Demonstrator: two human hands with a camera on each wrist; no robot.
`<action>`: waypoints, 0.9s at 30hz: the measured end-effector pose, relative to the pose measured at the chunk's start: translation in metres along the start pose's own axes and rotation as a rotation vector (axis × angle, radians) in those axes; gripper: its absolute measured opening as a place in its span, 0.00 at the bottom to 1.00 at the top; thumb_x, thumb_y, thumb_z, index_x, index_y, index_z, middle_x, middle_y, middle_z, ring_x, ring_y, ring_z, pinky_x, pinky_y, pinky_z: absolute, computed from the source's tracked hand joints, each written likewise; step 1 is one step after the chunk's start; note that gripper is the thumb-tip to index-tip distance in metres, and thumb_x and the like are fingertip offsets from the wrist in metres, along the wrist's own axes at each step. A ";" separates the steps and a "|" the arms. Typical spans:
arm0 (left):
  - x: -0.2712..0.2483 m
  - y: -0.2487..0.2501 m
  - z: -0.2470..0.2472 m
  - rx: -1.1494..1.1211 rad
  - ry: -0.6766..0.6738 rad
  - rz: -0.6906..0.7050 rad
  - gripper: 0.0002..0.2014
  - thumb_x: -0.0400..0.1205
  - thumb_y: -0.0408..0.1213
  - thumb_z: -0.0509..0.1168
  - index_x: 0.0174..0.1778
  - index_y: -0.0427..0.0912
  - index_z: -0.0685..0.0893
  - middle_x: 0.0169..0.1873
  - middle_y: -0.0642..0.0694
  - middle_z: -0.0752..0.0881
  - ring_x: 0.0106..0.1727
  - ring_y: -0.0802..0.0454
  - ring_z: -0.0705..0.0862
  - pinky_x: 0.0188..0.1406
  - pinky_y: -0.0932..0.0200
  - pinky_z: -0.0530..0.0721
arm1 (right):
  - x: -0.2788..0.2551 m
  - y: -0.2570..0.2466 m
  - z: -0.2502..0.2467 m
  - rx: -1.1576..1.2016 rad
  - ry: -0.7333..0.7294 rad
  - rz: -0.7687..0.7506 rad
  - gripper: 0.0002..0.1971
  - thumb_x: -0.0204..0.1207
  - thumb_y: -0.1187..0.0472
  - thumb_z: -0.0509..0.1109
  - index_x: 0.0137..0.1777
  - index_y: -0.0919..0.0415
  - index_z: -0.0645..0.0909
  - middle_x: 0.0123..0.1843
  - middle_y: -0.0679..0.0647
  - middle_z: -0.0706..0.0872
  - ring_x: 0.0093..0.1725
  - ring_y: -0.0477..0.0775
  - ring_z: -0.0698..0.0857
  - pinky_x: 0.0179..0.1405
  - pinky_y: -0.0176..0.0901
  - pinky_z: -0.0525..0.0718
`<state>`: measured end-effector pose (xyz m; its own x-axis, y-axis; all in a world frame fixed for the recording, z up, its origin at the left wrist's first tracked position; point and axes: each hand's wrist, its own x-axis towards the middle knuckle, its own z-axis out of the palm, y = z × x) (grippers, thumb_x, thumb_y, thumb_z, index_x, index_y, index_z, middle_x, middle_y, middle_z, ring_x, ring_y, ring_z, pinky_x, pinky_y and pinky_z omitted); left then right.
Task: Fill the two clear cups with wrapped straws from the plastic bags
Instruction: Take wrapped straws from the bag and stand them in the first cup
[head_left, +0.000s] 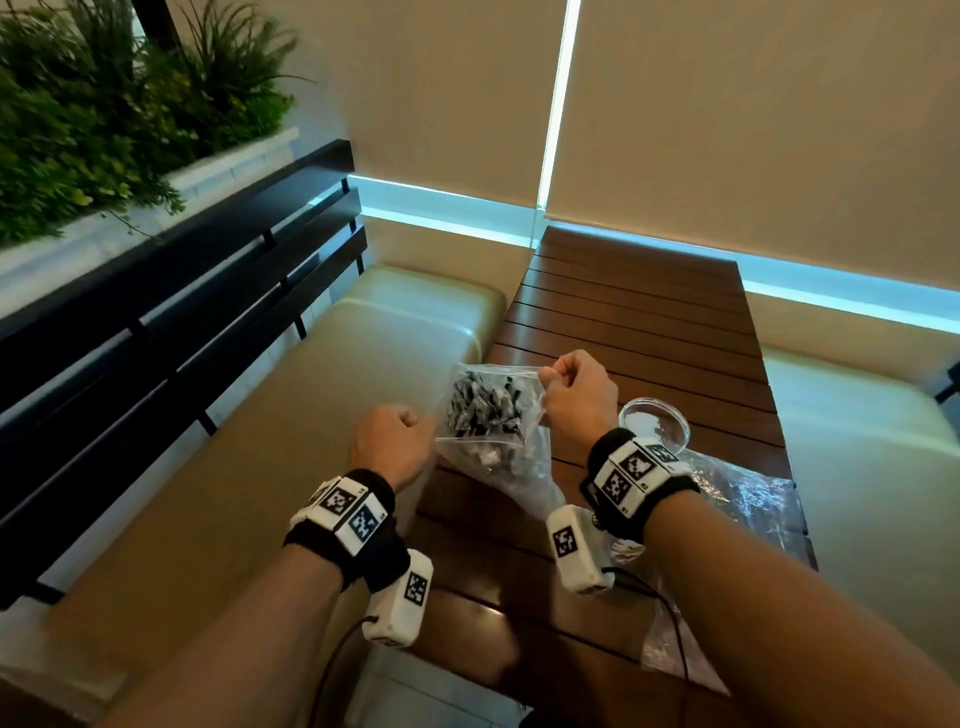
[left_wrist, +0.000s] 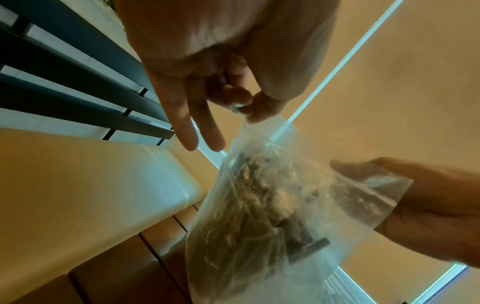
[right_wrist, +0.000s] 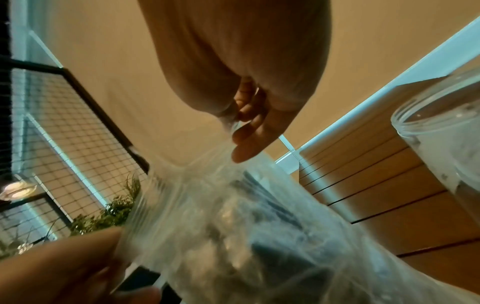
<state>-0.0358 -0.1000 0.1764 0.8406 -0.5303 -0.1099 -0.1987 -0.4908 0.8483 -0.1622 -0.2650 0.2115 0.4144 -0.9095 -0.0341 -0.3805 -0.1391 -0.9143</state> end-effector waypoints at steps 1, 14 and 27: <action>-0.003 0.006 0.000 0.006 0.021 0.015 0.16 0.68 0.55 0.67 0.28 0.46 0.74 0.29 0.41 0.84 0.36 0.40 0.86 0.39 0.47 0.86 | -0.003 -0.001 0.002 -0.008 -0.046 -0.039 0.07 0.81 0.62 0.70 0.41 0.59 0.77 0.44 0.55 0.87 0.40 0.54 0.87 0.42 0.59 0.91; -0.003 0.025 0.017 -0.188 -0.144 -0.073 0.10 0.83 0.34 0.62 0.35 0.40 0.76 0.34 0.43 0.83 0.31 0.43 0.90 0.33 0.46 0.91 | -0.026 -0.018 -0.005 -0.573 -0.265 -0.802 0.06 0.76 0.67 0.67 0.50 0.57 0.81 0.50 0.50 0.81 0.49 0.52 0.79 0.48 0.45 0.82; 0.001 0.018 0.012 0.235 -0.039 0.454 0.20 0.76 0.35 0.72 0.54 0.52 0.67 0.58 0.51 0.71 0.44 0.46 0.83 0.42 0.46 0.85 | -0.018 -0.021 0.026 -1.006 -0.456 -0.557 0.12 0.77 0.59 0.69 0.60 0.56 0.82 0.54 0.57 0.87 0.53 0.61 0.87 0.49 0.55 0.88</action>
<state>-0.0449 -0.1174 0.1849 0.6245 -0.7494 0.2200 -0.6516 -0.3446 0.6758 -0.1403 -0.2358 0.2206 0.8968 -0.4382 -0.0614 -0.4424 -0.8859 -0.1396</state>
